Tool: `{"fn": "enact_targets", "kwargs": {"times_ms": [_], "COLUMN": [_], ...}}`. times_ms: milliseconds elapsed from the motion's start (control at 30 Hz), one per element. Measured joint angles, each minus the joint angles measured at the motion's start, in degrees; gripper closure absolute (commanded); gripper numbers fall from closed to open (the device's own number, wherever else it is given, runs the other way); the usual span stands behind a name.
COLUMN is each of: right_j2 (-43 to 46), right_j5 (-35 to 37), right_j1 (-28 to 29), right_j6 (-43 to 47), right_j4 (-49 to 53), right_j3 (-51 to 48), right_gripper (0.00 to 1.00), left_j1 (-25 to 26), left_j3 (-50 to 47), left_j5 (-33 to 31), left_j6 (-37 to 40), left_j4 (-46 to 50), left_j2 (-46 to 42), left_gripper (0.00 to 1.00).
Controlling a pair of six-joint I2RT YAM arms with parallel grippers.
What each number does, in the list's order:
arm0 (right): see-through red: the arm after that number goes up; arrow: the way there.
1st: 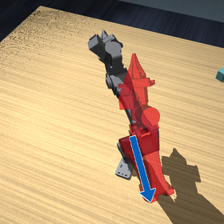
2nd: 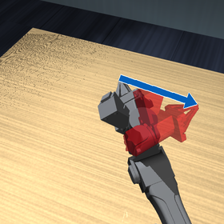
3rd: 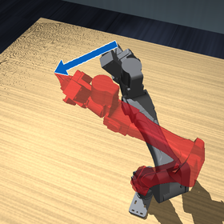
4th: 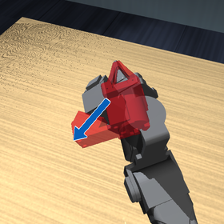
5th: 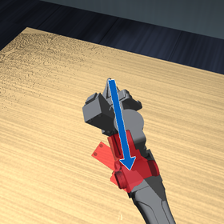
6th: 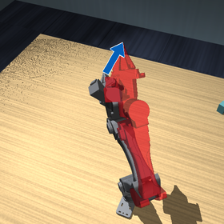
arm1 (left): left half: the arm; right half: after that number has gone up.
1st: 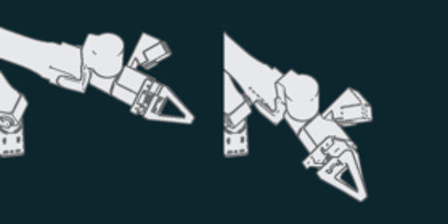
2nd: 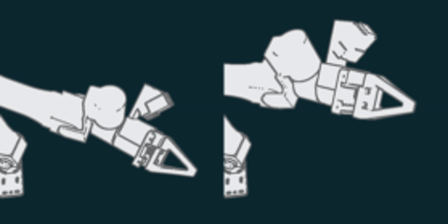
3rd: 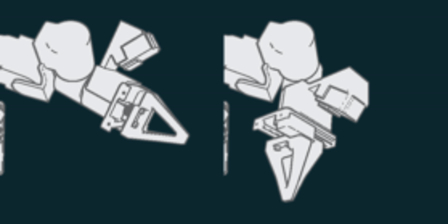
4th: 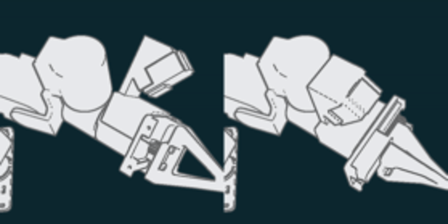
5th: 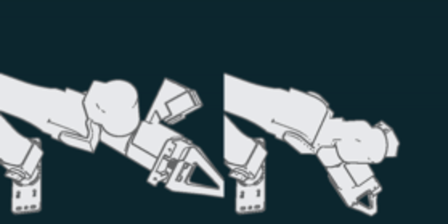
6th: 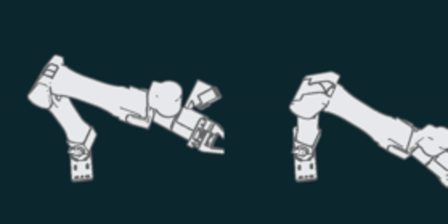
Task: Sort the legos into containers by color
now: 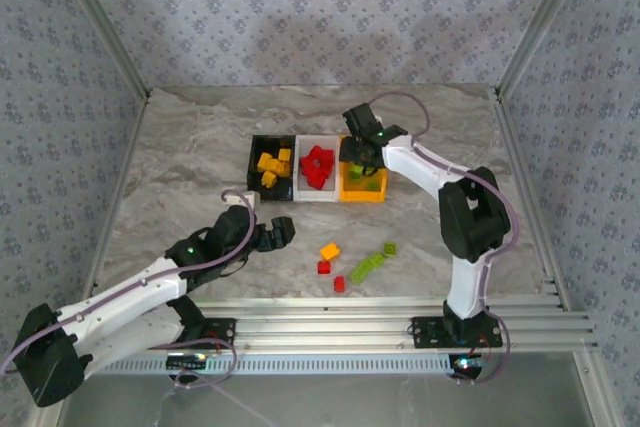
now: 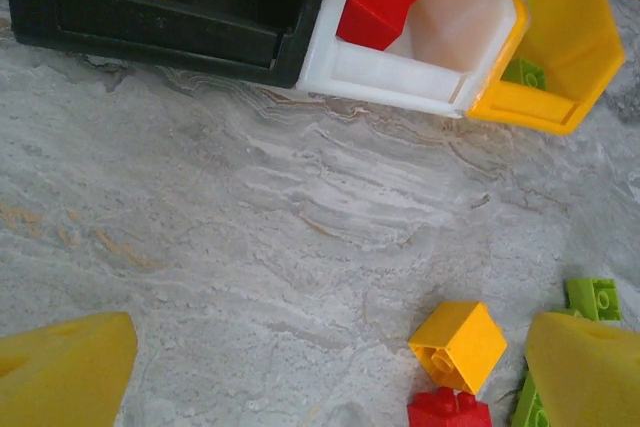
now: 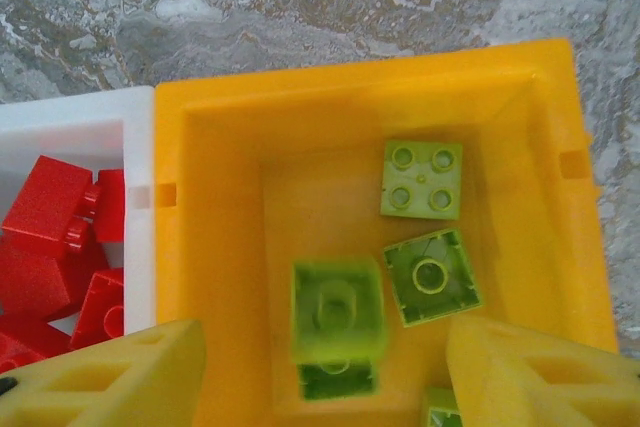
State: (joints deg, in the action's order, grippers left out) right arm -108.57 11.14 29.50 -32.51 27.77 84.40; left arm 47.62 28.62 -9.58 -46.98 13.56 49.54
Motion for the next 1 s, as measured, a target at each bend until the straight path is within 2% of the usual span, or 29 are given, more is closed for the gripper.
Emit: {"fn": "enact_targets", "kwargs": {"times_ms": [100,200,367,533,733,1000], "right_j2": [2.16,9.86,28.76,38.47,40.13,34.16], "right_j5": [0.13,1.20,4.46,6.08,5.66,1.90], "right_j1": [0.31,1.95,7.76,10.80,12.07,12.81], "right_j6": [-0.04,-1.20,-7.50,-15.15,-17.94,-16.94], "right_j4": [-0.15,0.04,1.11,5.22,7.56,1.77], "right_j3": [-1.44,-8.11,-24.02,-37.81,-45.31,-46.38], "right_gripper": [0.31,0.30,0.29,0.29,0.30,0.32], "left_j1": [-0.02,-0.02,-0.17,-0.37,-0.39,-0.37], "left_j3": [0.00,0.00,-0.28,-1.57,-2.23,-3.82], "left_j5": [0.42,0.63,0.55,0.52,-0.11,-0.31], "left_j6": [0.28,0.42,0.37,-0.09,-0.72,-1.18], "left_j4": [0.20,0.37,0.31,0.42,0.28,0.22], "left_j2": [-0.48,-1.51,-2.93,-2.95,-2.95,-2.95], "left_gripper": [0.01,0.01,0.01,0.01,0.01,0.00]}}
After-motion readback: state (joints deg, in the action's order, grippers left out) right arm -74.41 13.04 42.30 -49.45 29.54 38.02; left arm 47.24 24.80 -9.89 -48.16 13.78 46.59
